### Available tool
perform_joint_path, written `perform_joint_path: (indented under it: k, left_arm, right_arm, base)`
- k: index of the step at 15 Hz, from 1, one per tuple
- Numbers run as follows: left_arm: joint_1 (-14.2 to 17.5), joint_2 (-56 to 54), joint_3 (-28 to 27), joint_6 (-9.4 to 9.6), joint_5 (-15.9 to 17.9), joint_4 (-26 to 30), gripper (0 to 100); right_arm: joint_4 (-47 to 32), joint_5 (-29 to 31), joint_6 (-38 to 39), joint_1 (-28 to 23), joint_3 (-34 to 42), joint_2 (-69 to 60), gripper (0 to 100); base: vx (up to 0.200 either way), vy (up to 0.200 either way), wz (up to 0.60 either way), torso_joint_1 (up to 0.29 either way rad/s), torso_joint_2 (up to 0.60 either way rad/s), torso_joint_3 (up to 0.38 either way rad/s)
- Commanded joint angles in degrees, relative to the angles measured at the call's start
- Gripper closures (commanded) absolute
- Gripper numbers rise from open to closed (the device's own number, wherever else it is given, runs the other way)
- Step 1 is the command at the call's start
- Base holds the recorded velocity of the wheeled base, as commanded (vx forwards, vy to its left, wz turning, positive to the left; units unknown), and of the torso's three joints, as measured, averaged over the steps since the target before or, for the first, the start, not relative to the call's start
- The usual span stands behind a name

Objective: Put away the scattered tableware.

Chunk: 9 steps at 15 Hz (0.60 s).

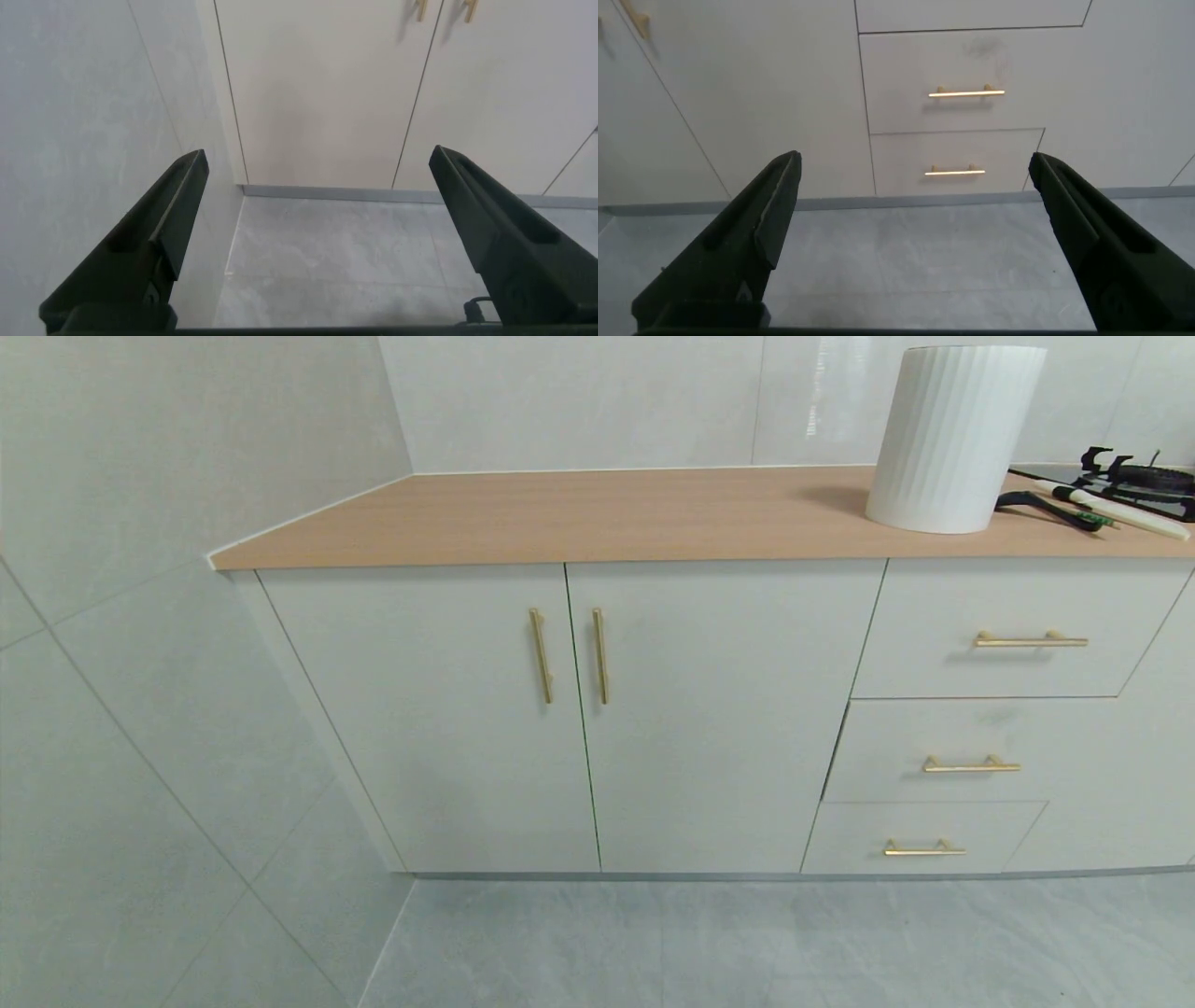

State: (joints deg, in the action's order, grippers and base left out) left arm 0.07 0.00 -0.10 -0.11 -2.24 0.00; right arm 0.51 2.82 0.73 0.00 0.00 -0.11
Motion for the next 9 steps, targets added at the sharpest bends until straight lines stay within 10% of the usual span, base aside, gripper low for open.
perform_joint_path:
  k: [1,9]
  left_arm:
    - [0.01,0.09,0.01,-0.07,-0.04,0.0,0]
    - [0.01,0.09,0.01,-0.07,-0.04,0.0,0]
  right_arm:
    - [0.02,0.0,-0.03,0.0,0.0,0.11,0]
    - [0.02,0.0,-0.03,0.0,0.0,0.11,0]
  base:
    - [0.0,0.0,0.0,0.0,0.0,0.0]
    - [0.0,-0.15,0.0,0.004,0.0,0.0]
